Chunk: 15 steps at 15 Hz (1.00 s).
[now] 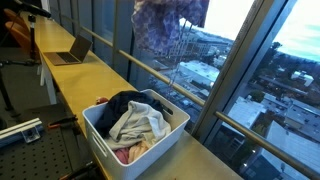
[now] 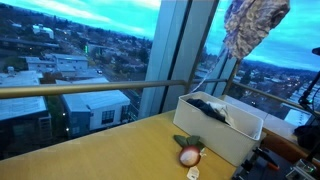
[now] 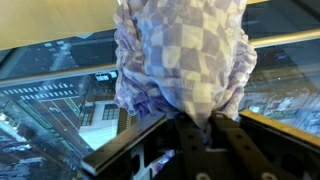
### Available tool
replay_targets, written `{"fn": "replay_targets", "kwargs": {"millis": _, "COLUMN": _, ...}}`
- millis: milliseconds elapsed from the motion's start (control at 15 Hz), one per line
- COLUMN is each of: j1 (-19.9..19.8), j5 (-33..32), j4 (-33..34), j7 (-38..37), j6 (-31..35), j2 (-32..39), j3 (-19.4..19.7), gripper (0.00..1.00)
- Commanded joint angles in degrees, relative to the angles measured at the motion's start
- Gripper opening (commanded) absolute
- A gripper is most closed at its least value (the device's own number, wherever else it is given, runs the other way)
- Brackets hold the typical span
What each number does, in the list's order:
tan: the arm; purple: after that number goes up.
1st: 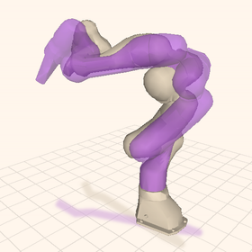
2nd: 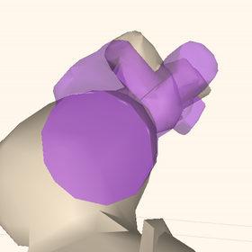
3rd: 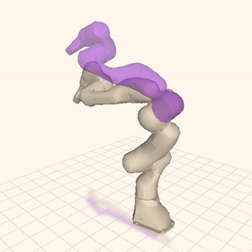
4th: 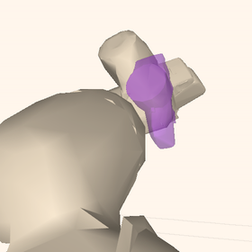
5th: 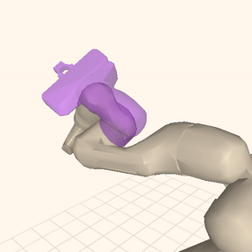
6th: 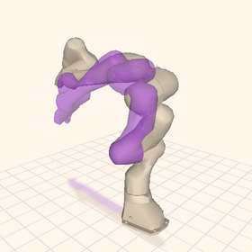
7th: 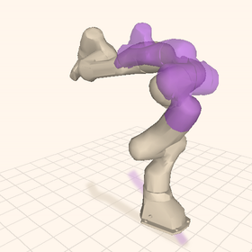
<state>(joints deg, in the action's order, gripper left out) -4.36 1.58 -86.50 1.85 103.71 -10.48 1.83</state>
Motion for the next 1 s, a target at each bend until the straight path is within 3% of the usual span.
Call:
{"fn": "replay_targets", "kwargs": {"millis": 0, "j1": -0.96, "j5": 1.11, "j4": -0.28, "j7": 4.15, "j6": -6.34, "j2": -7.34, "j3": 4.32, "gripper": 0.04}}
{"fn": "replay_targets", "kwargs": {"millis": 267, "j1": -0.65, "j5": 0.4, "j4": 0.95, "j7": 5.66, "j6": -10.96, "j2": -11.25, "j3": 6.7, "gripper": 0.04}}
{"fn": "replay_targets", "kwargs": {"millis": 933, "j1": 1.45, "j5": 0.99, "j4": -5.74, "j7": 5.21, "j6": -9.85, "j2": -12.13, "j3": 5.0, "gripper": 0.04}}
